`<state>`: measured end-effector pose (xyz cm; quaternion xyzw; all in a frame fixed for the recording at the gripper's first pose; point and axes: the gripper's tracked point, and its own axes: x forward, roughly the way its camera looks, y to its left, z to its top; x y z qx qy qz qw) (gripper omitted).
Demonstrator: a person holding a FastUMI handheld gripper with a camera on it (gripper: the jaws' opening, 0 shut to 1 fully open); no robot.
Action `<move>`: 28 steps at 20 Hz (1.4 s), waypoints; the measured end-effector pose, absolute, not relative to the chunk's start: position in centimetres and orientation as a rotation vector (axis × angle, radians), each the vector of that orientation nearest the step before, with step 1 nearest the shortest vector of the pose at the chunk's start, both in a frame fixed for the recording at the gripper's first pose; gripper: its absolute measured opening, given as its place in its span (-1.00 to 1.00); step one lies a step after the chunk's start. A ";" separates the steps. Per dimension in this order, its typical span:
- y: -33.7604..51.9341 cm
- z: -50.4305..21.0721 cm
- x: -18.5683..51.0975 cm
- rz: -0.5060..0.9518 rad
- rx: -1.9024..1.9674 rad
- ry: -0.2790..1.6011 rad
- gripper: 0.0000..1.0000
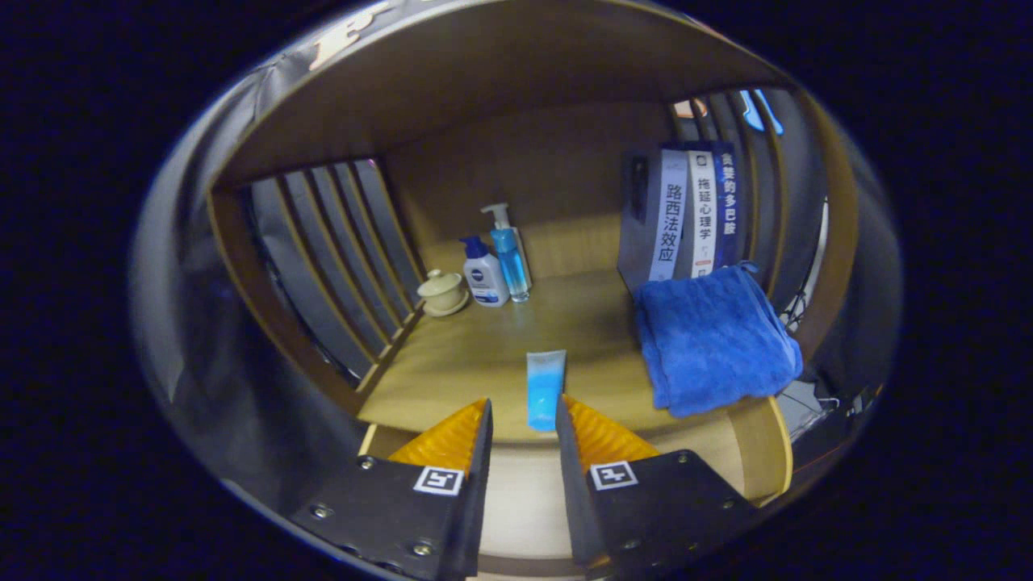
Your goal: Pull open the drawer, take out the items inside it, and place them on the countertop above the cabinet.
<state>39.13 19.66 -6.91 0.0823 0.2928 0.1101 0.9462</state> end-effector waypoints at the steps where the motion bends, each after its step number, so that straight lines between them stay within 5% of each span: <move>1: 19.5 -6.7 37.3 0.235 0.184 0.576 -0.14; 10: 15.2 -10.6 23.7 0.173 0.211 0.413 -0.14; 15: 14.1 -14.2 19.4 0.116 0.135 0.382 0.01; 19: 13.8 -16.5 18.6 0.097 0.069 0.365 1.00; 28: 14.4 -21.3 20.5 0.050 0.074 0.371 1.00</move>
